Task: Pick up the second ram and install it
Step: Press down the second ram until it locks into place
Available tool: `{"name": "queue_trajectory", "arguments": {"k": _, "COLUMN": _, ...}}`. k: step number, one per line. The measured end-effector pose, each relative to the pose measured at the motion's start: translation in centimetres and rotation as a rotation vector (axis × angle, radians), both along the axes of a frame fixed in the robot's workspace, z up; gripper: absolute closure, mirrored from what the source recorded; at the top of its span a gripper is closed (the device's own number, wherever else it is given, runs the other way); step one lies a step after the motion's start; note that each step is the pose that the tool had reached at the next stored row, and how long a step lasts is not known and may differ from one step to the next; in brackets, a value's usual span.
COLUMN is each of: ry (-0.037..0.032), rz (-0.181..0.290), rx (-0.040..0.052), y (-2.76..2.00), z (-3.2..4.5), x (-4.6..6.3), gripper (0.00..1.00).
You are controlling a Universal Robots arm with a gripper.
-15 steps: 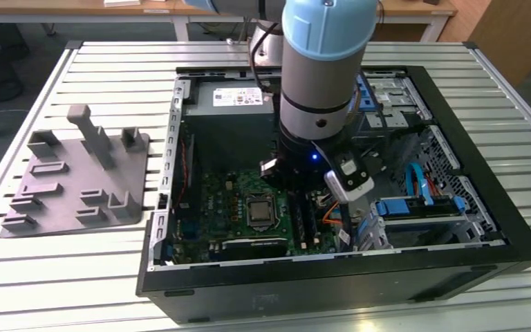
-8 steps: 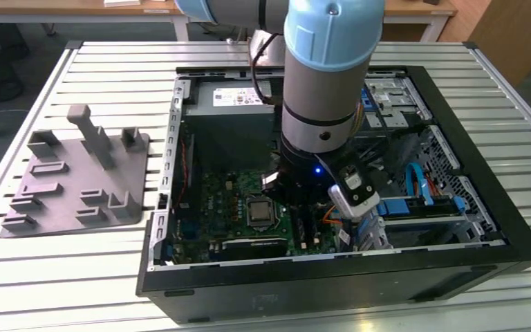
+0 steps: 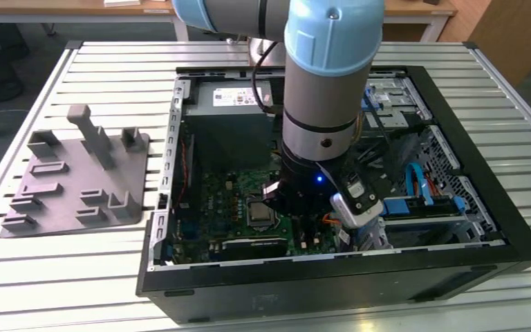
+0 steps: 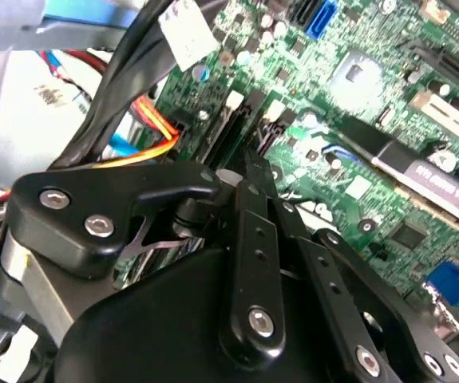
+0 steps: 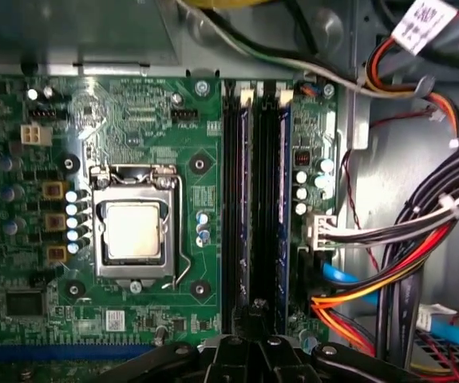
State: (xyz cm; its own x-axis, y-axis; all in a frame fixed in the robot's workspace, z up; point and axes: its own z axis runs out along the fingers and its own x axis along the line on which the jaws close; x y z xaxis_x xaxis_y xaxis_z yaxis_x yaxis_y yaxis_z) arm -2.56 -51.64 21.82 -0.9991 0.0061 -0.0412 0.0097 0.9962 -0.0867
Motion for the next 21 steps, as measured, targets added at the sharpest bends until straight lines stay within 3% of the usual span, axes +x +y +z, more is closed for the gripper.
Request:
{"name": "queue_trajectory", "arguments": {"k": 4, "ry": 0.0005, "rz": 0.0, "rx": 0.0005, "y": -0.28, "z": -0.4, "x": 0.0, "gripper": 0.9}}
{"name": "queue_trajectory", "arguments": {"k": 10, "ry": -0.0001, "rz": 0.001, "rx": 0.0027, "y": -0.29, "z": -0.19, "x": 0.0, "gripper": 0.9}}
{"name": "queue_trajectory", "arguments": {"k": 12, "ry": -0.0006, "rz": 0.001, "rx": 0.0042, "y": -0.27, "z": 0.16, "x": 0.0, "gripper": 0.9}}
{"name": "queue_trajectory", "arguments": {"k": 18, "ry": 0.0002, "rz": 0.001, "rx": 0.0019, "y": -0.28, "z": 2.2, "x": 0.0, "gripper": 0.9}}
{"name": "queue_trajectory", "arguments": {"k": 21, "ry": 0.0003, "rz": 0.001, "rx": 0.0018, "y": 0.36, "z": 2.26, "x": 0.0, "gripper": 0.9}}
